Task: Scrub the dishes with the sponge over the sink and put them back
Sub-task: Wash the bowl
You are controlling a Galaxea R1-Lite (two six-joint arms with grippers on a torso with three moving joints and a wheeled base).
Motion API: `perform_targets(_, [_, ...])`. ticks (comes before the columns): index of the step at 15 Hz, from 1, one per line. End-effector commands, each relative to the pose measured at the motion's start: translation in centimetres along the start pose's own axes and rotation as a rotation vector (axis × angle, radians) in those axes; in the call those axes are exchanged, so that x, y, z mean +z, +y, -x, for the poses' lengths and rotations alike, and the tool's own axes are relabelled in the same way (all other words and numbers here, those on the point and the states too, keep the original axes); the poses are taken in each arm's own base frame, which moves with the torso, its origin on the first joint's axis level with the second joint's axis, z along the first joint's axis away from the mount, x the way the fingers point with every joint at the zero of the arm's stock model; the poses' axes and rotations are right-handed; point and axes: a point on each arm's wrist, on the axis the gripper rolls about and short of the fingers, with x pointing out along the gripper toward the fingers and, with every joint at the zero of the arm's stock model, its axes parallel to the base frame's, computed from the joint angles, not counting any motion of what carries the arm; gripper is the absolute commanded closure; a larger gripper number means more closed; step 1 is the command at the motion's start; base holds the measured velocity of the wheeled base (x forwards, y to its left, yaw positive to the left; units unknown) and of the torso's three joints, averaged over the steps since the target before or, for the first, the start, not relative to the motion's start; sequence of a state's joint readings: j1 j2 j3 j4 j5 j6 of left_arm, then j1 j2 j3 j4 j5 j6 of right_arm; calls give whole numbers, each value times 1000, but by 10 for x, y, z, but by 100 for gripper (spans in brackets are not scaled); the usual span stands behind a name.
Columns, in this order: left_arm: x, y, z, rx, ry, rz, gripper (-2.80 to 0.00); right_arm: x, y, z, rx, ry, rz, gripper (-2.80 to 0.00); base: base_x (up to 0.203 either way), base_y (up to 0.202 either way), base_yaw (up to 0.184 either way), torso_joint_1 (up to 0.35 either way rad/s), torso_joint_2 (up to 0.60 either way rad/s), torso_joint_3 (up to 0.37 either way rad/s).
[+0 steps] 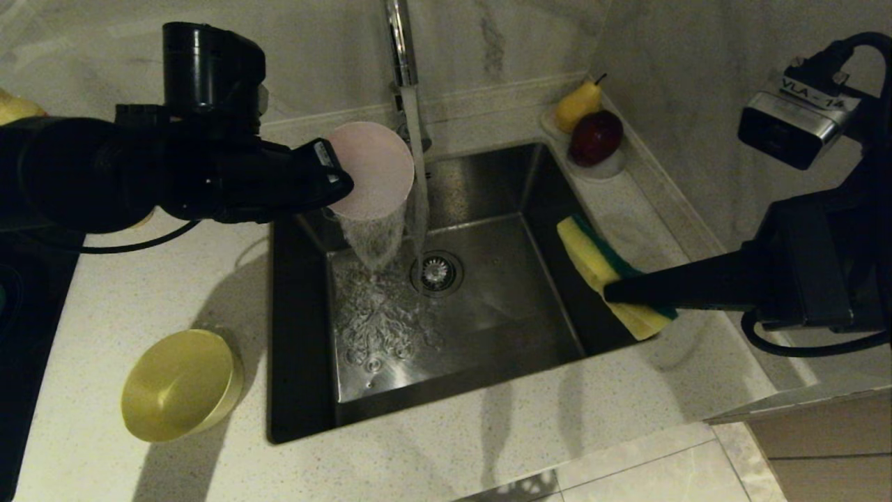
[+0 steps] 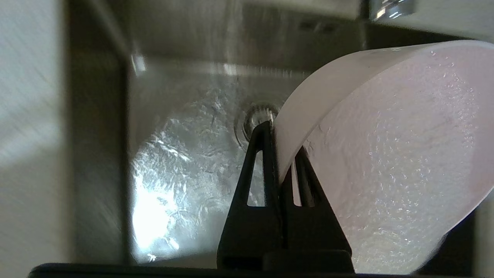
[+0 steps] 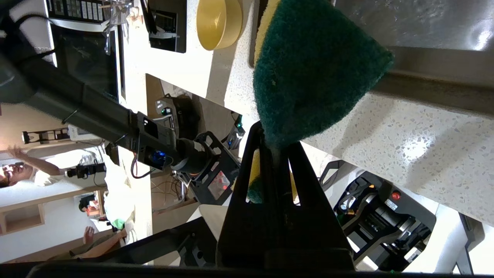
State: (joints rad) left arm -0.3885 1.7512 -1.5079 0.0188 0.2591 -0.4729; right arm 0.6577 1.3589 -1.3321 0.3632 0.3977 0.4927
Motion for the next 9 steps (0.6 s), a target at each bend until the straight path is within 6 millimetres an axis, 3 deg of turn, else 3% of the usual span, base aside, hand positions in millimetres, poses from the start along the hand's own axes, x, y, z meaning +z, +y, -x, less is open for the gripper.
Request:
perform_targets(1, [4,10,30,-45,-128,-60,0,0,0,-1,3,5,-3,0,0,0,0,0,0,0])
perform_targets(9, [-6,32,76,-162,-546,-246,0,-1,-2,-6,-2,19,-9,0,0,0,0,0,0,0])
